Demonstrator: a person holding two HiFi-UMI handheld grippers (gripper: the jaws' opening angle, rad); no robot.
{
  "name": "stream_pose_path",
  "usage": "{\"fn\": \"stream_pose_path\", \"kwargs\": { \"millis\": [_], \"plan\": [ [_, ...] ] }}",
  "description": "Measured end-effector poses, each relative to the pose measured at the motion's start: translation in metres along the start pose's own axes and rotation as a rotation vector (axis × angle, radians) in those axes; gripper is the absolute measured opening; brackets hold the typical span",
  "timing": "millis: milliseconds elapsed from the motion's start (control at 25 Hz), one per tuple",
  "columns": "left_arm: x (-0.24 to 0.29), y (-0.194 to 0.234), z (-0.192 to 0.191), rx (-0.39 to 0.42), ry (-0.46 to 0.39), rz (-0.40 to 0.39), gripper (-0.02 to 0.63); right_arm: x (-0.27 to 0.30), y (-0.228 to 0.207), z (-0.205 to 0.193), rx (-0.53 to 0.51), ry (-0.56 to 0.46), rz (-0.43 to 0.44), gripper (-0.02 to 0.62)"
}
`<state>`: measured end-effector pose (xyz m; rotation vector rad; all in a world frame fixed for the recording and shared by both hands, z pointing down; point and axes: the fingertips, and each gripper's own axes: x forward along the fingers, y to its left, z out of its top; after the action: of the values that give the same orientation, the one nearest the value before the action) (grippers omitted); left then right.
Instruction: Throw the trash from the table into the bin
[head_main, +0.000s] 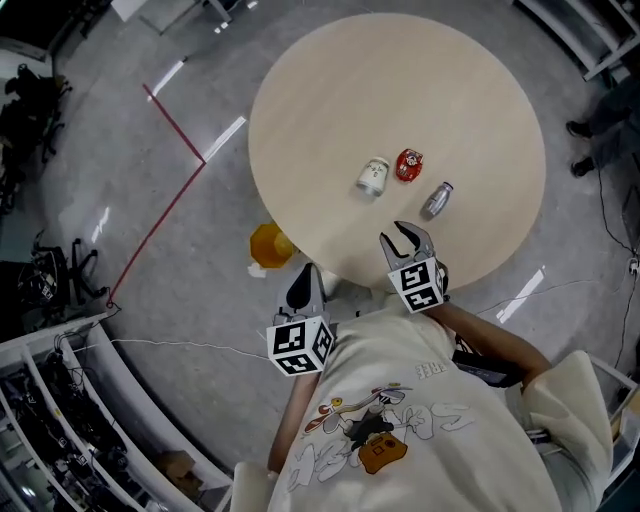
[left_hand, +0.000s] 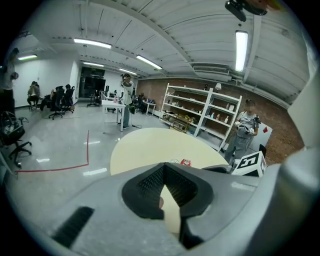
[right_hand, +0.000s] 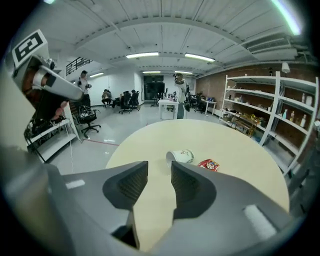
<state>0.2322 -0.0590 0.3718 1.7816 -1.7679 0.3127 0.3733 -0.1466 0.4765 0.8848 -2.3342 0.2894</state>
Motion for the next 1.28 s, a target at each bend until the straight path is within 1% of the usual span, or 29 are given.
{"fn": "stream_pose_path", "kwargs": {
  "millis": [120, 200, 320, 440, 560, 680, 760, 880, 1000, 1040, 1120, 1280],
  "plan": [
    [-0.009, 0.015, 0.003, -0.030, -0.024, 0.036, 0.003, 0.024, -0.018, -0.008, -0.073, 0.032, -0.033, 0.157],
    [-0.013, 0.018, 0.006, -0.062, -0.048, 0.024, 0.003, 0.039, -0.031, -0.011, -0.124, 0.050, -0.051, 0.158],
    [-0.009, 0.022, 0.000, -0.081, -0.046, 0.016, 0.003, 0.063, -0.048, -0.019, -0.176, 0.074, -0.068, 0.167],
    [-0.007, 0.035, -0.004, -0.069, -0.040, 0.045, 0.003, 0.092, -0.047, -0.020, -0.180, 0.093, -0.055, 0.174],
    [0.003, 0.038, -0.008, -0.053, -0.026, 0.049, 0.003, 0.111, -0.049, -0.019, -0.174, 0.107, -0.067, 0.188],
    [0.014, 0.038, -0.001, -0.014, -0.010, 0.052, 0.003, 0.123, -0.051, -0.014, -0.149, 0.123, -0.080, 0.195],
    [0.019, 0.032, 0.005, 0.002, 0.004, 0.041, 0.003, 0.125, -0.052, -0.009, -0.141, 0.136, -0.085, 0.195],
    [0.024, 0.021, 0.006, 0.041, 0.034, 0.014, 0.003, 0.130, -0.054, -0.008, -0.160, 0.158, -0.101, 0.198],
    [0.025, 0.021, 0.000, 0.073, 0.042, 0.006, 0.003, 0.139, -0.057, -0.017, -0.200, 0.182, -0.150, 0.195],
    [0.025, 0.024, -0.001, 0.073, 0.040, 0.009, 0.003, 0.141, -0.059, -0.019, -0.213, 0.186, -0.174, 0.176],
    [0.024, 0.030, 0.001, 0.061, 0.033, 0.021, 0.003, 0.141, -0.066, -0.018, -0.232, 0.185, -0.214, 0.102],
    [0.024, 0.036, 0.003, 0.038, 0.020, 0.032, 0.003, 0.135, -0.080, -0.014, -0.248, 0.170, -0.258, 0.059]
  ]
}}
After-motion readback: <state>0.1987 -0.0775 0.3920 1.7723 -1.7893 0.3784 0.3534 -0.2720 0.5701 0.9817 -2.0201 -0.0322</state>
